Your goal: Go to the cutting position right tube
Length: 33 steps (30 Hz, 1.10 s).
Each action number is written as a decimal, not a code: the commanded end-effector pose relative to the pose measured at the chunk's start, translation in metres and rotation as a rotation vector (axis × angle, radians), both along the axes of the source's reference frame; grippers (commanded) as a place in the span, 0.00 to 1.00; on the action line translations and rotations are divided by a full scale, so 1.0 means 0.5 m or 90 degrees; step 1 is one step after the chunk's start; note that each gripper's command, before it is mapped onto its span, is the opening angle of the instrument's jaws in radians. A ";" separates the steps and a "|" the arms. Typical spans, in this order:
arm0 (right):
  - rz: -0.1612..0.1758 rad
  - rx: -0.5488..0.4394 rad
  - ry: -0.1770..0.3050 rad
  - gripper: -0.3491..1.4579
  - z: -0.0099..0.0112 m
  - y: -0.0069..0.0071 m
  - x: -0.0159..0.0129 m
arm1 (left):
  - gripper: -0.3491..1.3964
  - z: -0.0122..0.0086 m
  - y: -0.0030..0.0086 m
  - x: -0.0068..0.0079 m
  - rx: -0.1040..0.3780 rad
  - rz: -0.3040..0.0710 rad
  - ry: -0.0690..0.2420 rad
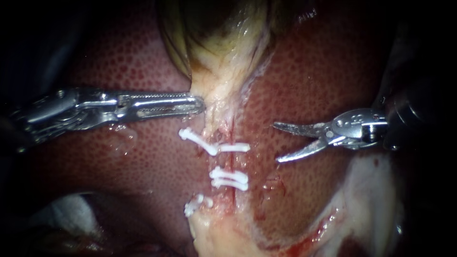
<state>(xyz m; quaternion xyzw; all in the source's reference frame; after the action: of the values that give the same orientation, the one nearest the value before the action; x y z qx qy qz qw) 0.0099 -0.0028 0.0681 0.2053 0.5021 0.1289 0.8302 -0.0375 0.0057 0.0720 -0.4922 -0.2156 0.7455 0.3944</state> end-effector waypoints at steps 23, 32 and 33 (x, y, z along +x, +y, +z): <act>-0.002 -0.001 -0.003 0.99 0.0002 -0.0004 0.0001 | 0.00 -0.0189 0.0079 0.0148 -0.014 -0.041 0.004; -0.008 -0.002 -0.002 0.99 0.0021 -0.0021 0.0021 | 0.00 -0.0192 0.0077 0.0150 -0.014 -0.041 0.004; -0.012 -0.001 0.000 0.99 0.0028 -0.0025 0.0027 | 0.00 -0.0192 0.0077 0.0150 -0.014 -0.041 0.004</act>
<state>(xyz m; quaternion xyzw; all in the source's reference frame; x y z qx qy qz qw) 0.0116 -0.0043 0.0699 0.2095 0.5001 0.1198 0.8316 -0.0300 0.0095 0.0625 -0.5010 -0.1899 0.7361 0.4136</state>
